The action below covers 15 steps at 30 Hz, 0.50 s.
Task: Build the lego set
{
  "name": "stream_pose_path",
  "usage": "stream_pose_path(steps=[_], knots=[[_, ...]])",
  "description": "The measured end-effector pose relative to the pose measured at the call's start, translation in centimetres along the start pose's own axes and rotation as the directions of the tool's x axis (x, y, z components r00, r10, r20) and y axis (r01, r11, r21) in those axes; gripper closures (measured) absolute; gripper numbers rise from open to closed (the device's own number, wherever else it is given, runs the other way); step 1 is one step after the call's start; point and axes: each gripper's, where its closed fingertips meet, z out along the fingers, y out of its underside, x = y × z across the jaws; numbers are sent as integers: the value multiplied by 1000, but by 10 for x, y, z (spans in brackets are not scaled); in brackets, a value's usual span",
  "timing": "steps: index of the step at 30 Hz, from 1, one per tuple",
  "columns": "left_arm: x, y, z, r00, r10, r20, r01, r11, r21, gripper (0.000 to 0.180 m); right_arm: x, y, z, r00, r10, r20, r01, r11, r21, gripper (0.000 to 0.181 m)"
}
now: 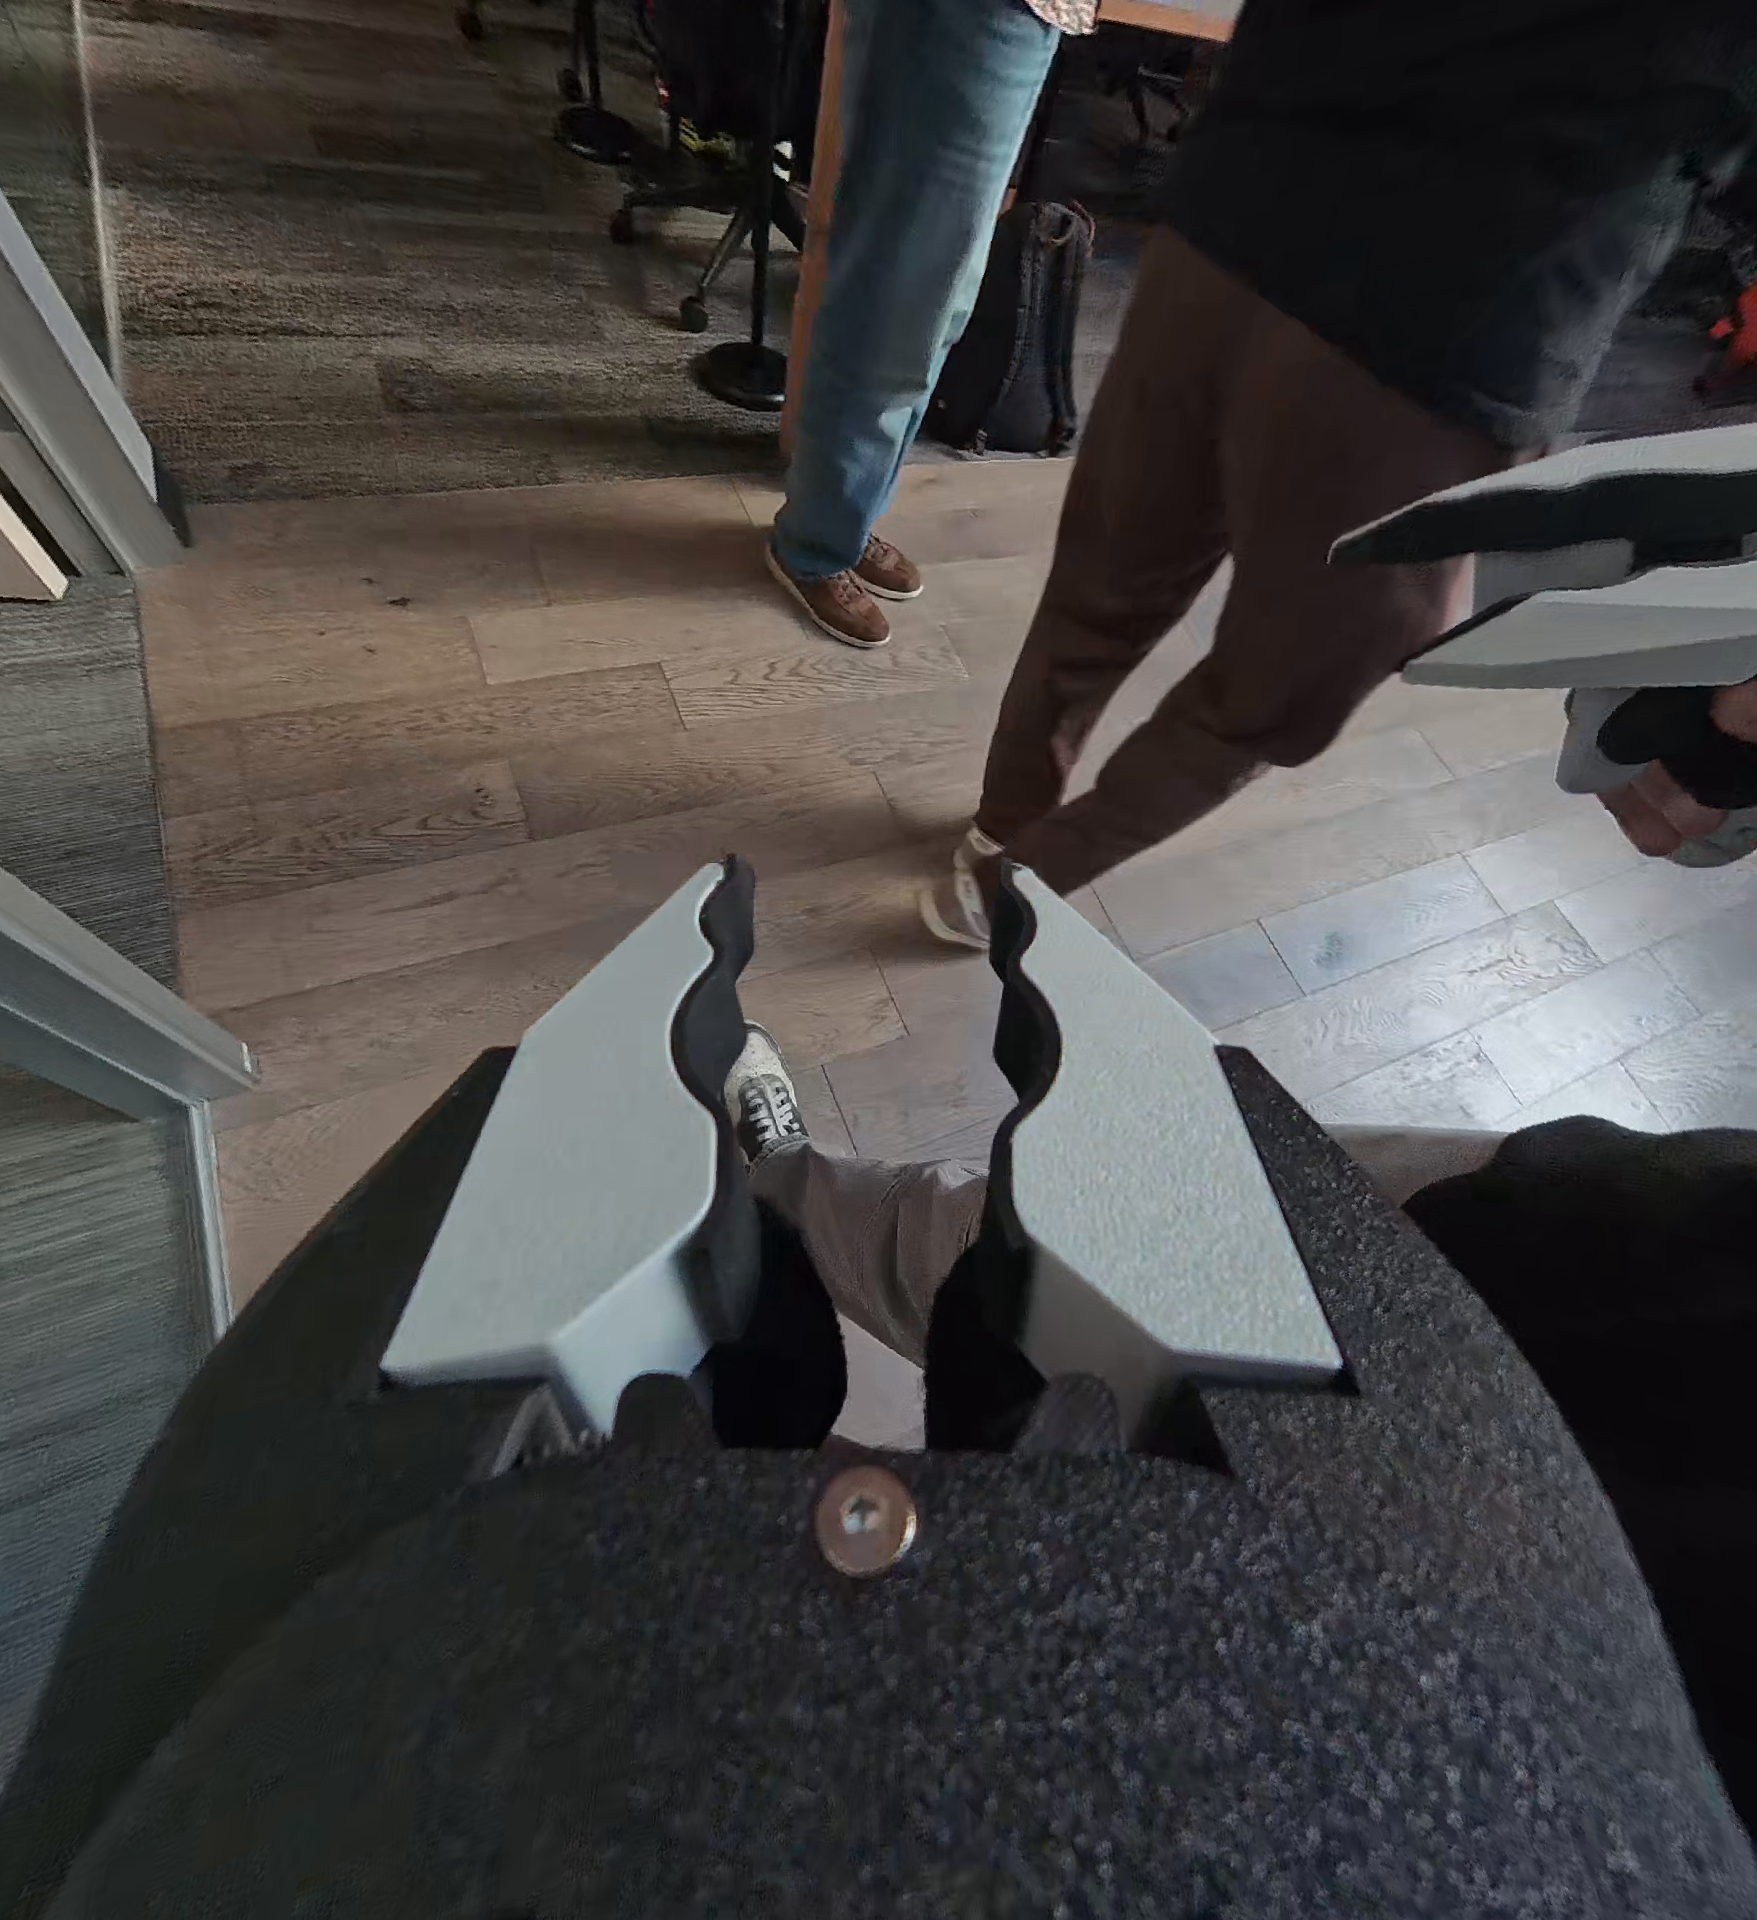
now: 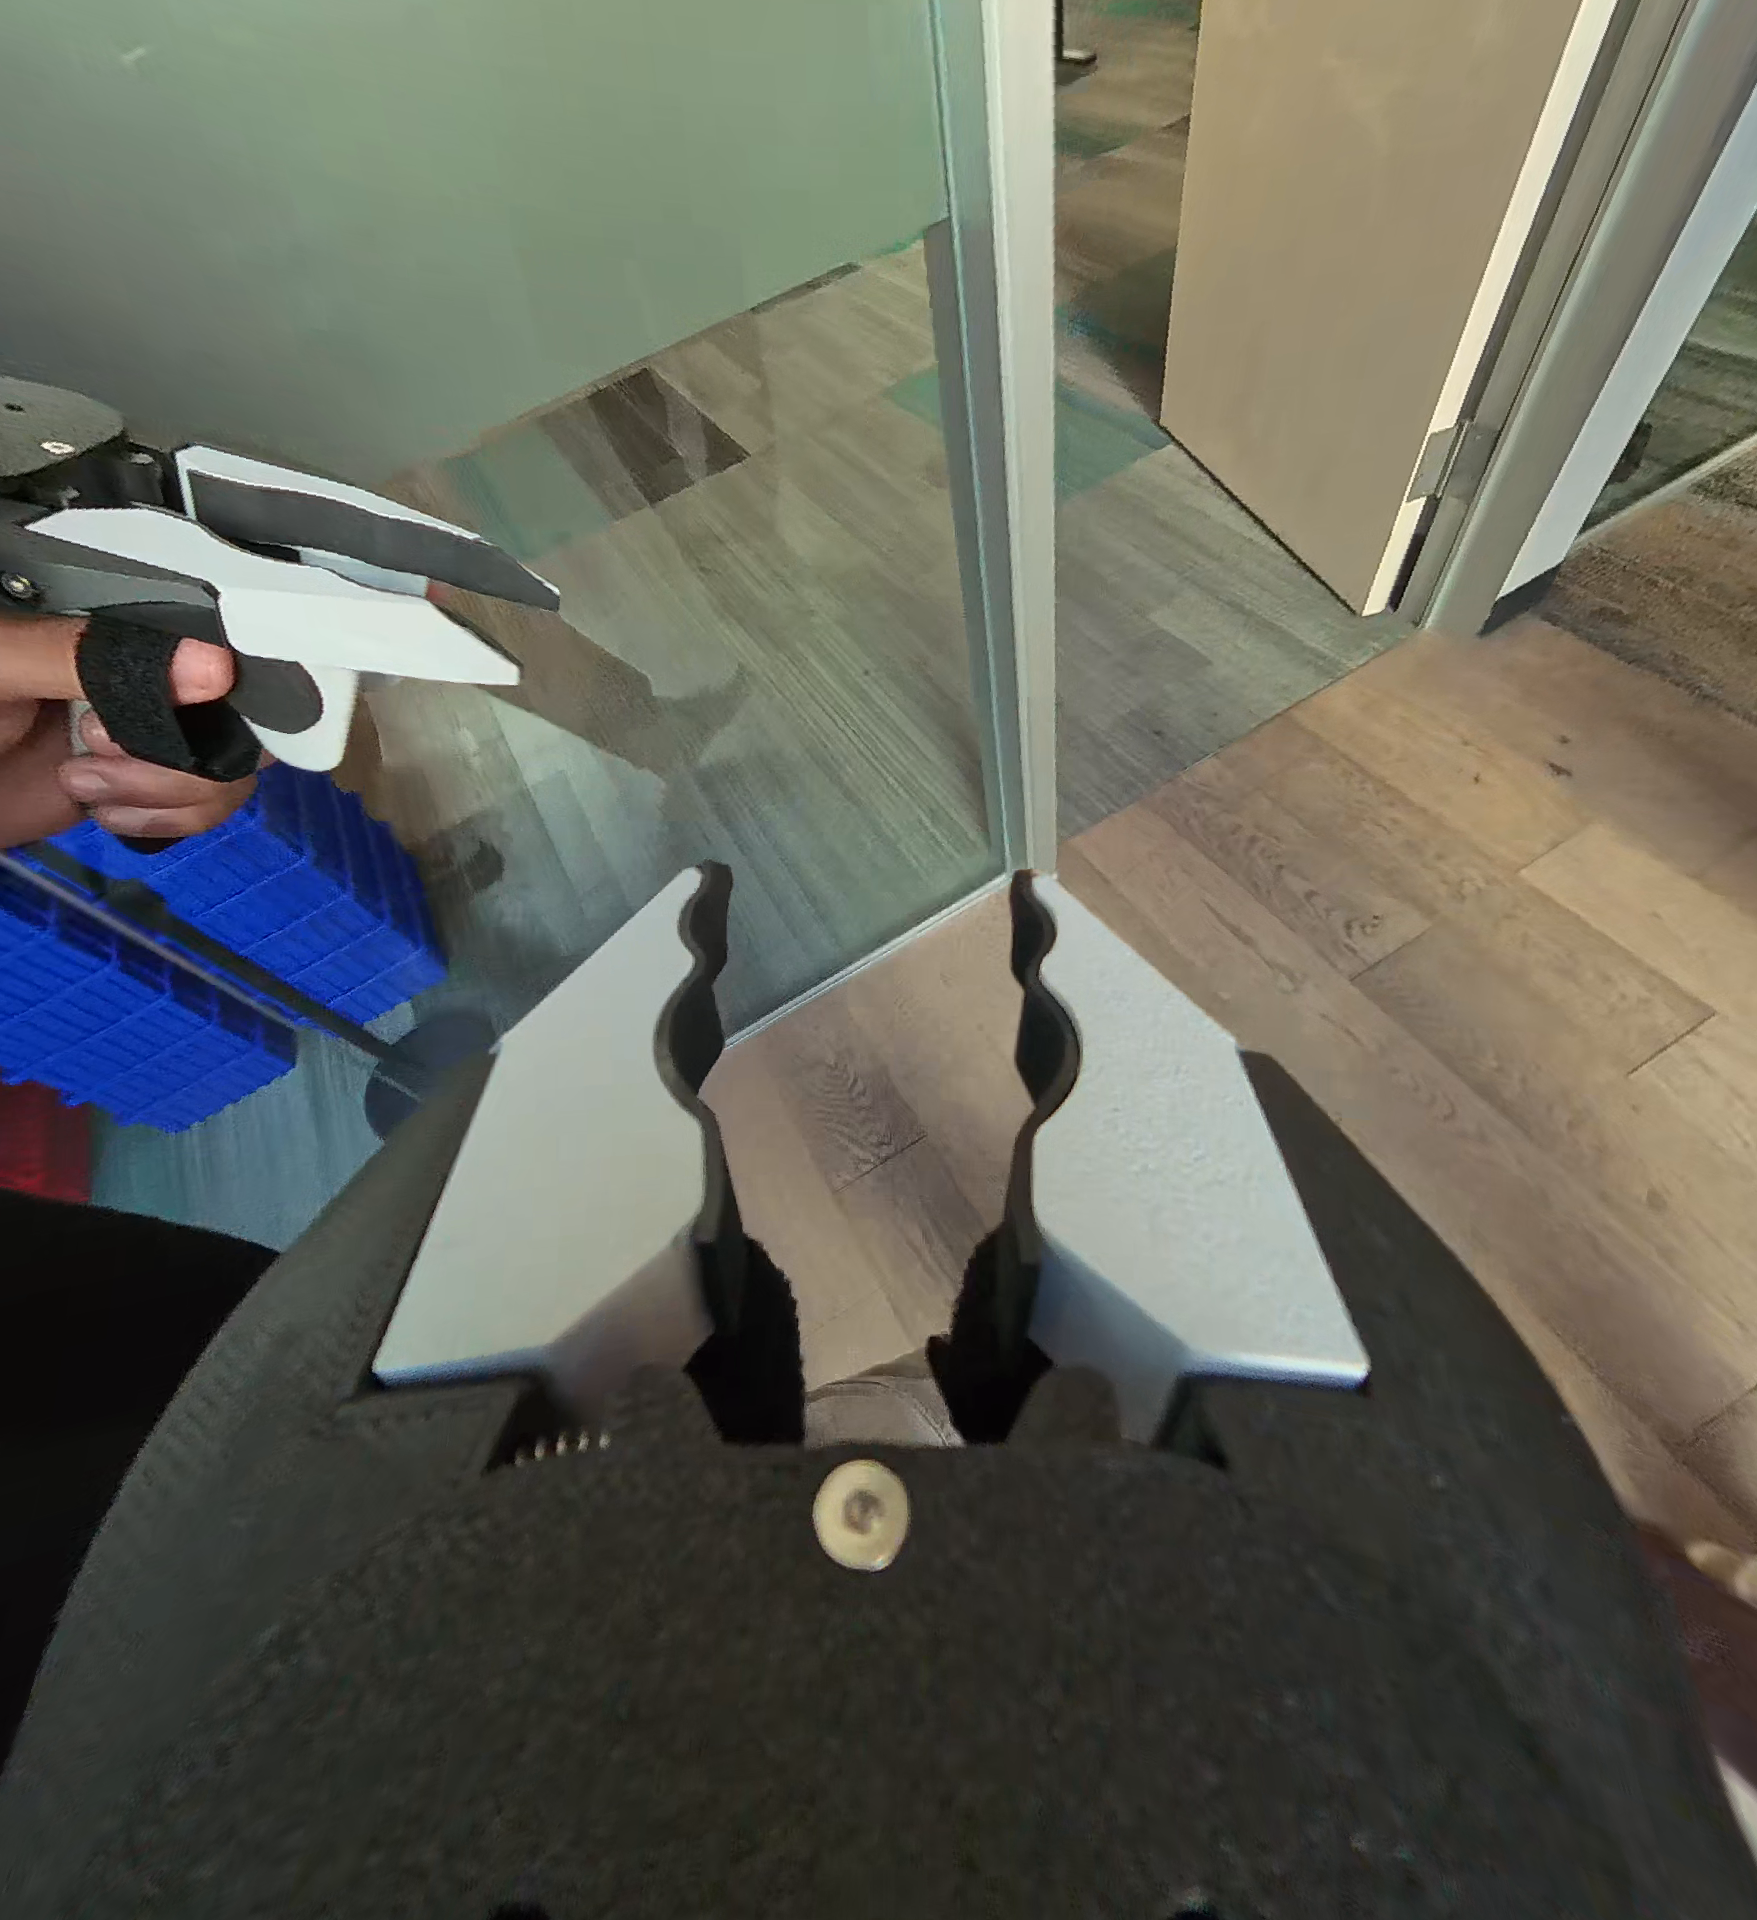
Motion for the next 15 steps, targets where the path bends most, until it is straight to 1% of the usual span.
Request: stream_pose_path(steps=[3, 4, 5, 8, 12, 15], knots=[[-63, -38, 60, 1000, -3, 21, 4, 1000, -23, 136, 75, -32, 65, 1000, 8, 4, -8, 1000, 2, 118], [-83, -54, 81, 1000, -6, 22, 7, 1000, -30, 136, 99, -45, 84, 1000, 2, 6, -2, 1000, 2, 120], [-100, -69, 99, 1000, -14, 27, 15, 999, -37, 137, 123, -57, 103, 1000, -2, 9, 2, 1000, -2, 126], [-155, -128, 154, 999, -46, 19, 47, 998, -48, 138, 185, -104, 159, 999, -24, 48, 25, 1000, -18, 122], [-219, -197, 215, 1000, 4, 31, -1, 996, -84, 138, 261, -170, 224, 997, -55, 51, 57, 998, -40, 122], [-267, -245, 264, 999, 13, 33, -11, 998, -69, 138, 314, -224, 274, 995, -77, 57, 76, 997, 5, 124]])
